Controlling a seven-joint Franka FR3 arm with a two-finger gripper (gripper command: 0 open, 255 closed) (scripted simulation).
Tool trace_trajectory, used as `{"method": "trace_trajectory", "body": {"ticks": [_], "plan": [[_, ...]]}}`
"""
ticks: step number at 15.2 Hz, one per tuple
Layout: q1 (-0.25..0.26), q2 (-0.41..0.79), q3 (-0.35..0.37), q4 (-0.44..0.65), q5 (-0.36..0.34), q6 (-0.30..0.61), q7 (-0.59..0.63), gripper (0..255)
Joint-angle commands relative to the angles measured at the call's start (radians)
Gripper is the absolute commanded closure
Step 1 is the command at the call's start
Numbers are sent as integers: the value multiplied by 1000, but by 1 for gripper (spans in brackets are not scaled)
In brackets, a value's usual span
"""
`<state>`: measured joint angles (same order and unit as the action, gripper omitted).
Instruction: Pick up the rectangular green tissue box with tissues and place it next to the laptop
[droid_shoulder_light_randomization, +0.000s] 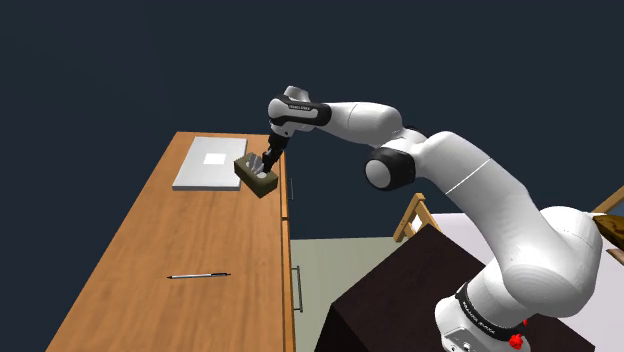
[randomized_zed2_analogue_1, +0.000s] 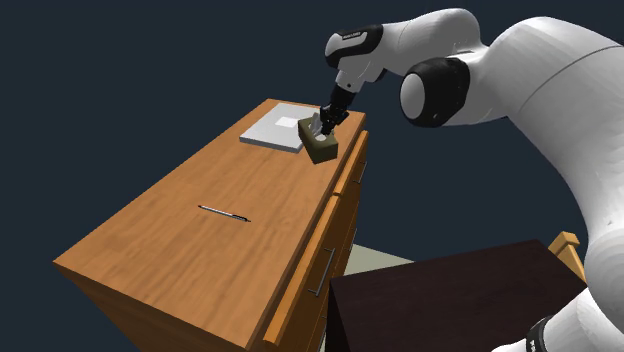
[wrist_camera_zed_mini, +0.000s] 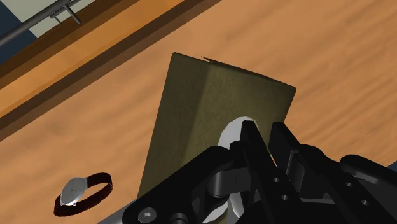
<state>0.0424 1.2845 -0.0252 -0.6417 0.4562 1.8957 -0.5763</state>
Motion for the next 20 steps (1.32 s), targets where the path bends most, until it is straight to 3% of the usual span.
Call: {"method": "trace_trajectory", "body": {"ticks": [1, 5, 6, 20], "plan": [[0, 6, 0, 6, -1, -2, 1, 255], [0, 6, 0, 6, -1, -2, 1, 255], [1, 5, 0, 4, 0, 0, 0, 0], [-24, -80, -8, -32, -2, -56, -5, 0]]}}
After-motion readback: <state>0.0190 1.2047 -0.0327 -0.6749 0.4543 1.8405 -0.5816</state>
